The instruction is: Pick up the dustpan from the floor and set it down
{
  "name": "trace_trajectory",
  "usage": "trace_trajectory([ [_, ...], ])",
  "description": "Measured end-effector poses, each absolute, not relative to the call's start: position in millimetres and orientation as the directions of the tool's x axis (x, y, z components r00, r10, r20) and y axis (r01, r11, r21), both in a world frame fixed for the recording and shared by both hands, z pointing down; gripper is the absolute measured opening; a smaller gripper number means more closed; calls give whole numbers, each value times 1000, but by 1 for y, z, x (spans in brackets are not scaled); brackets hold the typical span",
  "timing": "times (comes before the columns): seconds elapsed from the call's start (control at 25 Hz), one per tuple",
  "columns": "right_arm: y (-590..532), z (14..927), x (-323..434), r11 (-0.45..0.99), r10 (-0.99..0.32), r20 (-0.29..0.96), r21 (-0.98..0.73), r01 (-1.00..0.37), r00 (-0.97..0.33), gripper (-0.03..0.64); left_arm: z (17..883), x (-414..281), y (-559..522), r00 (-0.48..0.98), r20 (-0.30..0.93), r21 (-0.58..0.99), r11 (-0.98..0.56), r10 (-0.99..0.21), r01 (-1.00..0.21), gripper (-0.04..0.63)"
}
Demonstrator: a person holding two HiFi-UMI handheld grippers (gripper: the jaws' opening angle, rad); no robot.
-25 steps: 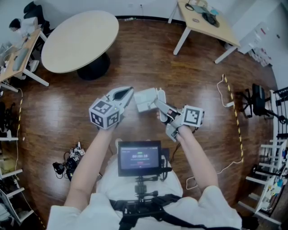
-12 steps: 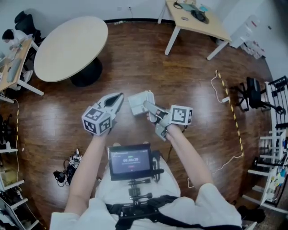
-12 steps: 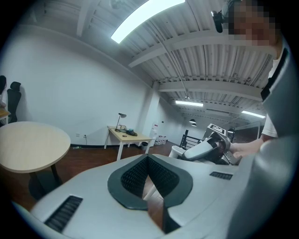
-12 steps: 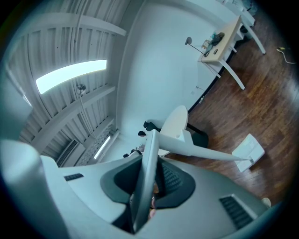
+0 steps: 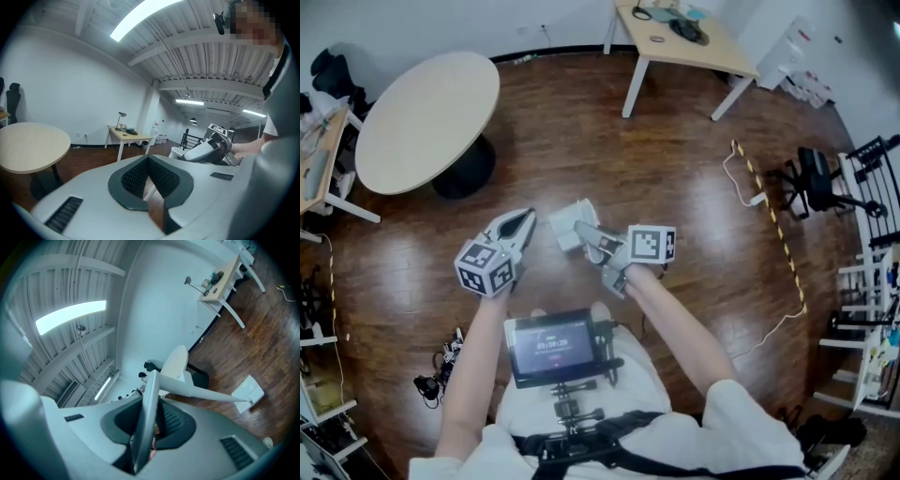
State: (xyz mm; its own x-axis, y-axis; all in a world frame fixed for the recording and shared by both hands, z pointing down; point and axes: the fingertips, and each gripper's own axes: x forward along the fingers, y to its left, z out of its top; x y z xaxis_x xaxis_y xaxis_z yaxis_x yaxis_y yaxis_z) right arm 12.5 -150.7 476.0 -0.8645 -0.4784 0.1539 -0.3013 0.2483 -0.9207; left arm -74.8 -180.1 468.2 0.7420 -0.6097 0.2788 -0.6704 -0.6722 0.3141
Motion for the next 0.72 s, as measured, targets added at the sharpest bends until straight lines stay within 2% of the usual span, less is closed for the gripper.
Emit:
trace_trajectory([
  [0.12, -149, 480, 13, 232, -478, 160, -925, -300, -863, 84, 472, -73, -179, 738, 291, 310, -669, -609, -675, -6],
  [0.32, -155, 485, 15, 301, -476, 158, -895, -329, -865, 84, 483, -71, -175, 733, 316, 307, -666, -603, -680, -5],
  [0.52, -154, 501, 16, 237, -485, 181, -914, -328, -855, 84, 495, -72, -174, 728, 343, 302, -665, -593, -683, -5],
  [0.72, -157, 512, 15, 245, -478, 182, -912, -329, -859, 83, 507, -76, -175, 720, 371, 299, -659, -586, -690, -5],
])
